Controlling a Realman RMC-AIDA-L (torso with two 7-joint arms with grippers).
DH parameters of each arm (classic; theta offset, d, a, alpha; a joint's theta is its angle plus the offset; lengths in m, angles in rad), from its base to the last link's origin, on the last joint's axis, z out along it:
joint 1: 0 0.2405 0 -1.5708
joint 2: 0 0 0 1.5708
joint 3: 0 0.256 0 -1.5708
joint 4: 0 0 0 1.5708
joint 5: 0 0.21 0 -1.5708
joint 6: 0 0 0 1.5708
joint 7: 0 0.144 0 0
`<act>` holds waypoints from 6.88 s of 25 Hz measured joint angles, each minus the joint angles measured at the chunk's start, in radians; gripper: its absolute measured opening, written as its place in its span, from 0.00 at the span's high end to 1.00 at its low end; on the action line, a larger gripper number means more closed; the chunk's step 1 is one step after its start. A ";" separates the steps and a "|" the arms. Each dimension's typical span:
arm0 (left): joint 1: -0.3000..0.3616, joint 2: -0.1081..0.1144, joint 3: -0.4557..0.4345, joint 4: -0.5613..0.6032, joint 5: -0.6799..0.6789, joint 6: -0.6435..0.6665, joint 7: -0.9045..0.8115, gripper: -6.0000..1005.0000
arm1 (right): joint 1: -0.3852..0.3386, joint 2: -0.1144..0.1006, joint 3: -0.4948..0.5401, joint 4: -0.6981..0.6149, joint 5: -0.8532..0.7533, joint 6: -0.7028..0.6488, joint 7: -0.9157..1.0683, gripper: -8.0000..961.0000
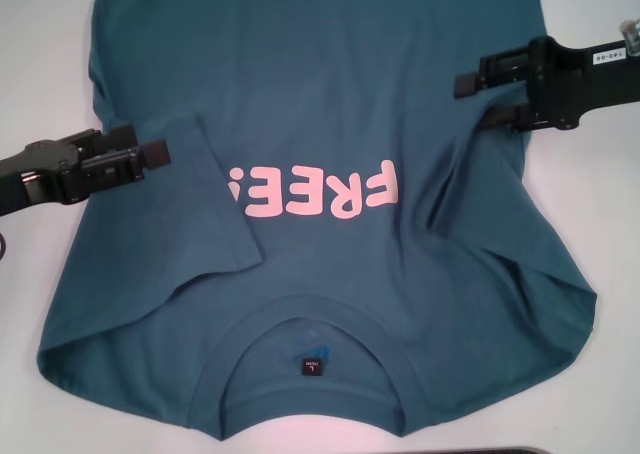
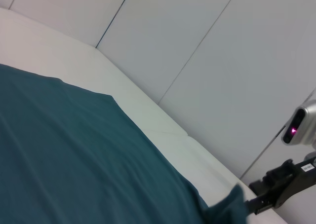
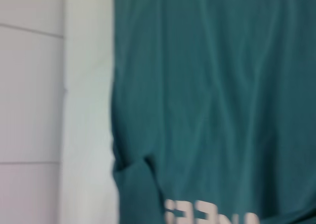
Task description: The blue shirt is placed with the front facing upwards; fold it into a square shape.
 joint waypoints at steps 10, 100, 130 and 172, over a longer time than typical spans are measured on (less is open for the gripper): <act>0.002 0.000 0.000 0.002 0.000 -0.003 0.000 0.14 | 0.080 -0.009 -0.058 -0.027 -0.130 0.033 0.057 0.36; -0.011 0.015 -0.079 -0.008 -0.053 -0.050 -0.065 0.15 | 0.070 0.092 -0.178 -0.030 0.029 0.186 -0.321 0.36; 0.100 0.079 0.056 0.091 -0.081 0.252 -0.284 0.15 | -0.393 0.082 0.061 -0.256 0.268 -0.377 -1.082 0.04; 0.250 0.161 0.011 0.086 0.168 0.069 -0.735 0.15 | -0.303 0.044 0.115 -0.149 0.255 -0.355 -0.859 0.04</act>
